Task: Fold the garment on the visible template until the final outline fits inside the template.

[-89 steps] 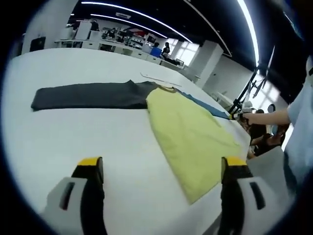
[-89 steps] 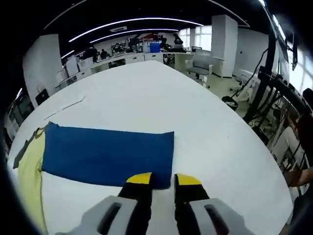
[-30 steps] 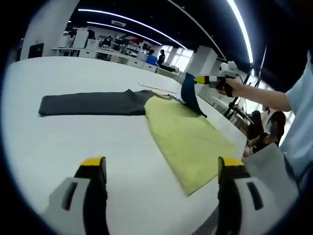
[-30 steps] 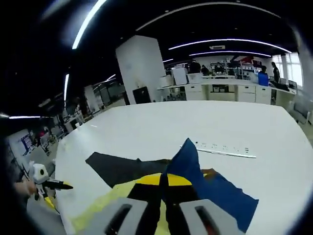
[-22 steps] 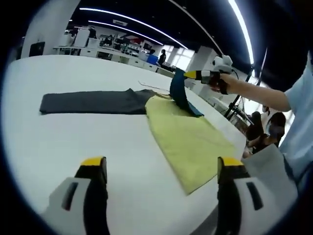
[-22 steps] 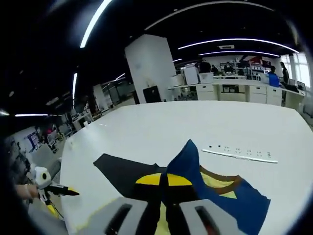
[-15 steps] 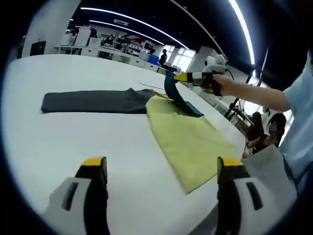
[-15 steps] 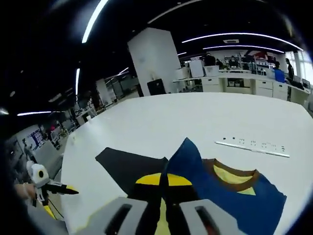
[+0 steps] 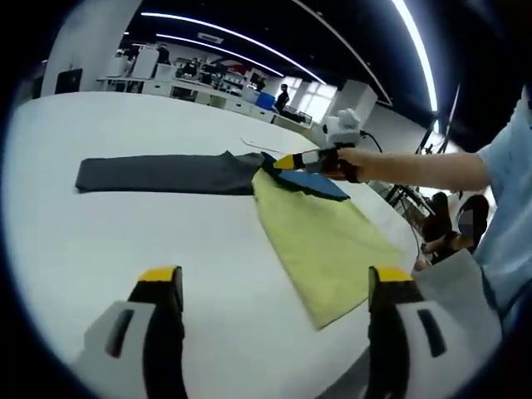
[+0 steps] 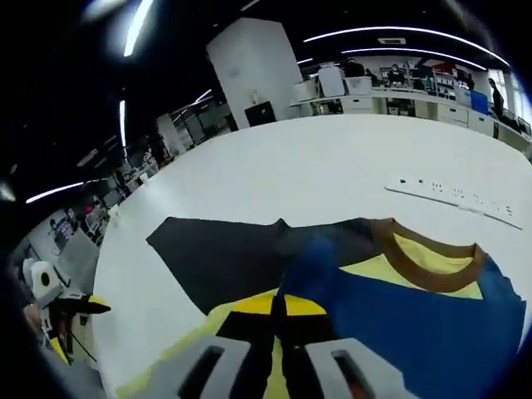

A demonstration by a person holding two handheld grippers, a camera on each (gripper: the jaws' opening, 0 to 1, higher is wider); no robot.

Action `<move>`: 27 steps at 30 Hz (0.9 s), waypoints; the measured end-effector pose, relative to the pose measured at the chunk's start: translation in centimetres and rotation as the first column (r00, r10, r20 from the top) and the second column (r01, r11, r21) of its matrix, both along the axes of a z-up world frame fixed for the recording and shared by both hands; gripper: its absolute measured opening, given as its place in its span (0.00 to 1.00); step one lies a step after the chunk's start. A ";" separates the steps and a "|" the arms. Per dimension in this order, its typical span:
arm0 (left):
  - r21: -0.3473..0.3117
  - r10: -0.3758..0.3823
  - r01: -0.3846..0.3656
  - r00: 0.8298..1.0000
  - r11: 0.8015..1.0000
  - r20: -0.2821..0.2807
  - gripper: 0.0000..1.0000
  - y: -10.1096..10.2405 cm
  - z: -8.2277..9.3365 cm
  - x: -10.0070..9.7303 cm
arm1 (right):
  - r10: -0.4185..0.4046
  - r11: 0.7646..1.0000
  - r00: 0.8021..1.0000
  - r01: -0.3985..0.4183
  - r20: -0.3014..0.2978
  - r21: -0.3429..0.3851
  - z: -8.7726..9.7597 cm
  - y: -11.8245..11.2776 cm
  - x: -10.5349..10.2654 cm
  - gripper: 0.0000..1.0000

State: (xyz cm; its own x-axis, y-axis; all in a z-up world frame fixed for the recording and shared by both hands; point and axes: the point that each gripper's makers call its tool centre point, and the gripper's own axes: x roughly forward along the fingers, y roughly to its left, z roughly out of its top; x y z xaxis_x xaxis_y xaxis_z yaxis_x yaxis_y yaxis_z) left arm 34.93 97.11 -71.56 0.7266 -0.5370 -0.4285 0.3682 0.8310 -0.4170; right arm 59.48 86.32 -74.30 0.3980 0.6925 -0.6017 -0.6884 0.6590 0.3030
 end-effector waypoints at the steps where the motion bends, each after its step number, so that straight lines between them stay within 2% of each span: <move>1: -0.002 0.000 0.000 1.000 1.000 -0.001 0.89 0.0 0.0 0.0 | 0.003 1.000 1.000 -0.003 -0.002 -0.003 -0.1 0.1 -0.1 0.00; 9: 0.001 -0.006 0.006 1.000 1.000 -0.017 0.89 -0.4 -0.6 -0.1 | 0.047 0.999 0.998 -0.047 -0.035 -0.016 -1.2 1.1 -1.1 0.00; 14: 0.016 -0.009 0.009 1.000 1.000 -0.018 0.91 -0.1 -0.5 0.1 | 0.070 0.997 0.997 -0.071 -0.029 -0.018 -1.3 1.1 -1.2 0.00; 15: 0.019 -0.012 0.012 1.000 1.000 -0.019 0.91 0.0 -0.6 0.1 | 0.075 0.997 0.997 -0.075 -0.025 -0.013 -1.1 1.2 -1.3 0.02; 18: 0.026 -0.021 0.022 1.000 0.999 -0.021 0.91 0.1 -0.5 0.1 | 0.126 0.992 0.992 -0.126 0.020 -0.015 -0.2 1.3 -1.7 0.18; 20: 0.028 -0.023 0.024 1.000 0.999 -0.021 0.91 0.1 -0.5 0.2 | 0.144 0.989 0.989 -0.144 0.037 -0.016 0.2 1.0 -1.9 0.24; 25: 0.031 -0.029 0.030 0.999 0.999 -0.022 0.91 0.2 -0.5 0.2 | 0.142 0.990 0.989 -0.142 0.048 -0.007 0.6 -0.1 -2.0 0.37; 27: 0.033 -0.030 0.030 0.999 0.999 -0.024 0.91 0.2 -0.6 0.2 | 0.148 0.989 0.987 -0.148 0.057 -0.007 0.8 -0.4 -2.2 0.47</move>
State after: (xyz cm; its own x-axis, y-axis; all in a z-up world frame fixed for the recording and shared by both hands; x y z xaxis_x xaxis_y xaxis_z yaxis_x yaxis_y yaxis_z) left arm 35.10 97.31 -72.15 0.6999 -0.5435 -0.4634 0.3837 0.8333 -0.3979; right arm 57.32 85.87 -73.45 0.3250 0.7446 -0.5831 -0.7944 0.5495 0.2589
